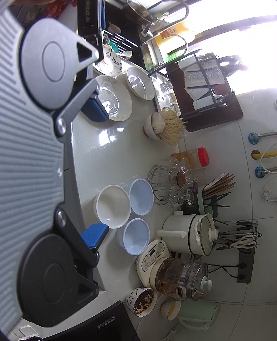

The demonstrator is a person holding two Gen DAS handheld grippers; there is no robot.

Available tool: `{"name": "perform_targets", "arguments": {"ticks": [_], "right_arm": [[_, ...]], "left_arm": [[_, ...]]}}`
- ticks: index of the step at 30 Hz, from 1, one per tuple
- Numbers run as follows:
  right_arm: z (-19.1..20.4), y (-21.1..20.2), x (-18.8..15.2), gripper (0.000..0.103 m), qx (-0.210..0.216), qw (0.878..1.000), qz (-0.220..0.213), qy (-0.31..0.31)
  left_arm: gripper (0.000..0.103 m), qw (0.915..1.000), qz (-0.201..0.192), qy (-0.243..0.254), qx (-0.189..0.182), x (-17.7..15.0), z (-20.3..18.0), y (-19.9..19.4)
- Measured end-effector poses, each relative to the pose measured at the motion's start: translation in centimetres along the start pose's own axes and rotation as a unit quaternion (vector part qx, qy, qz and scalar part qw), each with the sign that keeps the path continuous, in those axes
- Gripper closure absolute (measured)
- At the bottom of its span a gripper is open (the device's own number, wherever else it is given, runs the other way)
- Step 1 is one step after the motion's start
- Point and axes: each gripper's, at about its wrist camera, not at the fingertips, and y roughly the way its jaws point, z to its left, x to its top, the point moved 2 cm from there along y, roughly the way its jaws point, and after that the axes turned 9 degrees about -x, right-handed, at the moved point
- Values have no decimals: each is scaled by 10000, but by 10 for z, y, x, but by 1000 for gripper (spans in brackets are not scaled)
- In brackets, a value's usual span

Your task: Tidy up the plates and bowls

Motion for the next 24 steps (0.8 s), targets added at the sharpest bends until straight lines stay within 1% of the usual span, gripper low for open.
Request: {"name": "perform_targets", "arguments": {"ticks": [15,24], "right_arm": [[10,-8,-2,0,30,10000,-11,-70],[16,-13,2,0,46,9999,-71,-58]], "left_arm": [[2,9999,-31,50,-88,-2,2,-10],[2,9999,-96,-2,-65,1,11,-17]]}}
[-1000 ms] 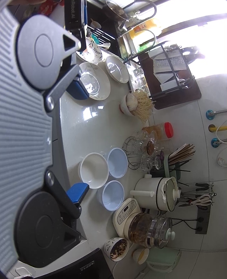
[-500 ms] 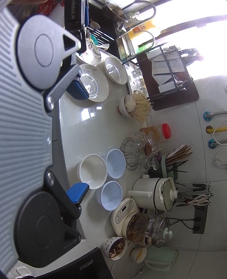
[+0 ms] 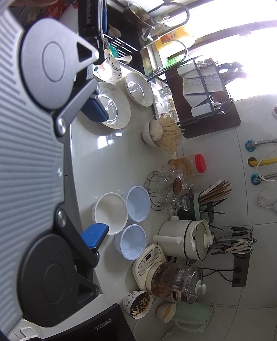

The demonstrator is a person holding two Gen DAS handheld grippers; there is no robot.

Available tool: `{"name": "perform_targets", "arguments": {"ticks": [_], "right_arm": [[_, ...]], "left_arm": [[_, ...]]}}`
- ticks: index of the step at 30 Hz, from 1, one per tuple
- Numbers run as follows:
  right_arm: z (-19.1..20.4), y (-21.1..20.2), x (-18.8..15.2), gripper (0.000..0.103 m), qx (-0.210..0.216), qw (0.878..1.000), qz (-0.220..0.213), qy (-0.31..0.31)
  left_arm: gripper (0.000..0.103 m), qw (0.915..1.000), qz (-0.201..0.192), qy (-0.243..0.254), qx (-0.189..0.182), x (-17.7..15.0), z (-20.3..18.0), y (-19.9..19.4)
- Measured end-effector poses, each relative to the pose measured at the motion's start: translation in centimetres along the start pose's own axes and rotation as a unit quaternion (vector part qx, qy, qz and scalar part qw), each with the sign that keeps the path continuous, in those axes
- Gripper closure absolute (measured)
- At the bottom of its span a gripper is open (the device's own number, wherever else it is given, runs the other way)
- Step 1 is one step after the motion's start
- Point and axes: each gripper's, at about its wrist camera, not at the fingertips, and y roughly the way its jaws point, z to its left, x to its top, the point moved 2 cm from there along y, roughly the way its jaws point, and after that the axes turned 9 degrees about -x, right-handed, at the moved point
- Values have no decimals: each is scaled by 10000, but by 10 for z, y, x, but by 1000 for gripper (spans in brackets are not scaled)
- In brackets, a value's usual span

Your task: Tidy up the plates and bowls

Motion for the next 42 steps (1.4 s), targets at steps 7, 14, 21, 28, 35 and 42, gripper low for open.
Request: {"name": "perform_targets", "arguments": {"ticks": [7,14,21,28,35,42], "right_arm": [[6,-1,2,0,17,10000,11,11],[13,-1,0,0,9,10000,20,-11],[19,-2,0,0,-36,10000,-25,-1],[26,2,-2,0,-67,10000,-9,40],[46,8,-2,0,-62,10000,14,38],[81,15,0,0,-5,10000,-71,41]], "left_arm": [[2,10000,-5,10,-27,2,7,-2],[2,10000,37,18,-67,0,10,-2],[2,9999,2,-98,-45,0,19,2],[2,9999,15,-118,-46,0,33,5],[2,9996,-11,-197,-180,2,54,8],[2,9996,-56,-244,-138,8,88,4]]}}
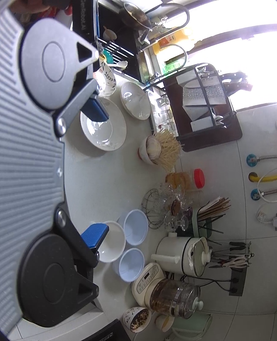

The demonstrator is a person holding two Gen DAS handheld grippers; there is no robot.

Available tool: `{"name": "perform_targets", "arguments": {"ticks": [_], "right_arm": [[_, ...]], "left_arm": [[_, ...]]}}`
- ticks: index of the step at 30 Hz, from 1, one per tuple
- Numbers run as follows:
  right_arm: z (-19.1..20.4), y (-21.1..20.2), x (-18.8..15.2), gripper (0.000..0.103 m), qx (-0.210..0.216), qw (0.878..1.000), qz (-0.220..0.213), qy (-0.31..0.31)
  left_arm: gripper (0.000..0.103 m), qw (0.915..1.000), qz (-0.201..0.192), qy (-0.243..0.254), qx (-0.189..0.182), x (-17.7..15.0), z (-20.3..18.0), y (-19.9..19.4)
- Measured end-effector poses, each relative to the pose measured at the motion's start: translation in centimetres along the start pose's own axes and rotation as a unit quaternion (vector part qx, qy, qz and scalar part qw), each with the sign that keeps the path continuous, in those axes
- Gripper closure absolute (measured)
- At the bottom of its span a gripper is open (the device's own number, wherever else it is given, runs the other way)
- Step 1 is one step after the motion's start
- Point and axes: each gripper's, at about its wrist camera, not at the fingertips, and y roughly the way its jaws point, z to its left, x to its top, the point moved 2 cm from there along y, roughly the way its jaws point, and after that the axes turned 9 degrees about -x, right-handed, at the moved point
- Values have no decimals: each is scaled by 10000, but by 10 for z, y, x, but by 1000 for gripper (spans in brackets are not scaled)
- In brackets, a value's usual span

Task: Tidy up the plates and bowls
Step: 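Move the left gripper toward the rim of the floral plate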

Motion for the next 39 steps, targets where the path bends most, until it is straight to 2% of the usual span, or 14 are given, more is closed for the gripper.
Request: {"name": "perform_targets", "arguments": {"ticks": [8,11,16,20,29,35,39], "right_arm": [[52,7,-6,0,193,9997,57,107],[66,8,-7,0,276,9995,147,95],[86,12,4,0,216,9997,-76,-103],[108,26,13,0,529,9983,-40,-259],[149,93,36,0,1008,9931,301,-521],[174,134,52,1,1172,9888,341,-856],[186,168,52,5,1536,9809,704,-967]], "left_arm": [[2,9998,-36,54,167,5,57,-20],[2,9997,-44,-79,217,3,75,-25],[2,9991,-118,-328,251,-1,97,-26],[2,9984,-154,-470,269,1,110,-21],[2,9944,-397,-596,773,30,155,9],[2,9920,-317,-857,875,51,195,42],[2,9885,-203,-1091,1024,53,225,68]]}}
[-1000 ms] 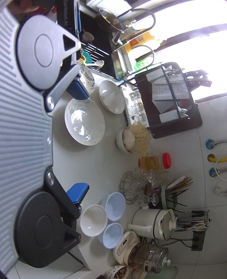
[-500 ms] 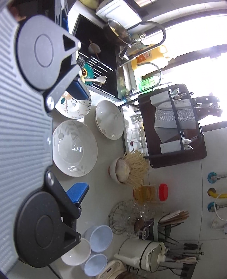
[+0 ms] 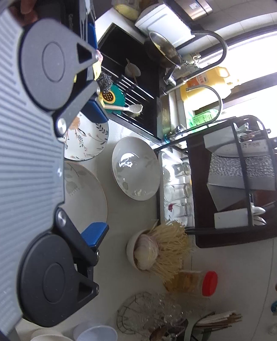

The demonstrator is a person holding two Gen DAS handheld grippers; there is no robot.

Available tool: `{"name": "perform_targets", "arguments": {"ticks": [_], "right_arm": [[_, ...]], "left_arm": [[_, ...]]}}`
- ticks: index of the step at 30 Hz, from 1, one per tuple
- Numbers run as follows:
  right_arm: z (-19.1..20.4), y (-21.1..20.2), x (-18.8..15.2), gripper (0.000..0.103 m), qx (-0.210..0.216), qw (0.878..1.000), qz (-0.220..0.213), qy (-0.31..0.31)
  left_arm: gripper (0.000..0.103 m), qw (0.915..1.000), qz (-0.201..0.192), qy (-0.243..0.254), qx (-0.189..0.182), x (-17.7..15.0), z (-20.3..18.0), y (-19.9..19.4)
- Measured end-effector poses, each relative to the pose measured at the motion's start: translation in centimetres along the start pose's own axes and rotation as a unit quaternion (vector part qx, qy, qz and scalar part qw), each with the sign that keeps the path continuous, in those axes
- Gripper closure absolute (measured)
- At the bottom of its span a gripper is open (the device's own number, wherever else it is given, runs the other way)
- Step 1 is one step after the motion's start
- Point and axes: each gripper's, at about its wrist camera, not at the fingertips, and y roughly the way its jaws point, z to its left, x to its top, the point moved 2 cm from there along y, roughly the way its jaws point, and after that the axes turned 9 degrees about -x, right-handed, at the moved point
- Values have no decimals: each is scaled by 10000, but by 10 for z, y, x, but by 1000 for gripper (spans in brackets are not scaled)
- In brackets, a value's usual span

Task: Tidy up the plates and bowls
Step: 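Move the left gripper toward the rim of the floral plate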

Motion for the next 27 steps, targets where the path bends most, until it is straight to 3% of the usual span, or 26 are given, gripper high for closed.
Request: {"name": "perform_targets", "arguments": {"ticks": [5,10,12,16,17,19,23,27], "right_arm": [[15,46,8,9,252,9978,254,-563],[28,87,5,28,502,9923,660,-920],[32,103,3,30,569,9906,802,-948],[37,127,-2,35,690,9871,1035,-1005],[39,133,-3,39,712,9867,1044,-1021],[41,143,-4,57,568,9865,1081,-1093],[46,157,-7,59,740,9829,1242,-1143],[50,171,-8,59,708,9805,1361,-1230]], "left_arm": [[2,9988,165,-448,-72,-2,28,24],[3,9971,437,-613,-99,-7,49,45],[3,9961,524,-706,-79,-10,57,53],[12,9918,744,-1035,-92,-17,74,70],[13,9903,825,-1114,-84,-19,78,75],[17,9877,993,-1206,-82,-22,82,83],[23,9849,1148,-1295,-21,-29,87,96],[35,9806,1245,-1517,39,-33,93,107]]}}
